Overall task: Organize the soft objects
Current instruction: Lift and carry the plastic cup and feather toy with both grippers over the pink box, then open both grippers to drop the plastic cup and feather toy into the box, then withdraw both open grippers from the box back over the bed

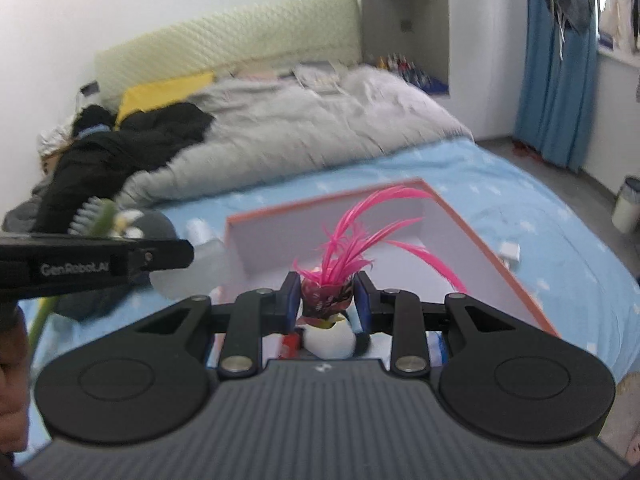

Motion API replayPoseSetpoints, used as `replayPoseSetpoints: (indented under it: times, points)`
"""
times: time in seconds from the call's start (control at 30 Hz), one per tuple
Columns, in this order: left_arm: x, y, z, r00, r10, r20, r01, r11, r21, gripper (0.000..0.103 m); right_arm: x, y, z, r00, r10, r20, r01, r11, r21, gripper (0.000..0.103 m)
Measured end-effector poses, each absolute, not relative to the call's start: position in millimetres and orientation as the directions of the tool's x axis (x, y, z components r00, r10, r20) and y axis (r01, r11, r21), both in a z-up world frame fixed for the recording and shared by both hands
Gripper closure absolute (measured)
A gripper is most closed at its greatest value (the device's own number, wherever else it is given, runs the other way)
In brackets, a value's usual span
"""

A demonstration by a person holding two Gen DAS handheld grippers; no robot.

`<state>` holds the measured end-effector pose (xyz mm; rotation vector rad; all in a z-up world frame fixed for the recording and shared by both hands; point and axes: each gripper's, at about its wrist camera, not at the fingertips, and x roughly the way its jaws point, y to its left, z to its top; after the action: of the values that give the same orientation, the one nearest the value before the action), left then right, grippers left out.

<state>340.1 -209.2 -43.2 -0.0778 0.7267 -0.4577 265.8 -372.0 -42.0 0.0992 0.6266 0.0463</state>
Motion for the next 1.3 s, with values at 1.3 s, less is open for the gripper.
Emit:
replayPoseSetpoints:
  times: [1.3]
  points:
    - [294.1,-189.5,20.7,0.653,-0.438,-0.618,0.433,0.885,-0.17,0.062,209.0,-376.4,3.4,0.854,0.1,-0.51,-0.001,0.981,0.192,0.045]
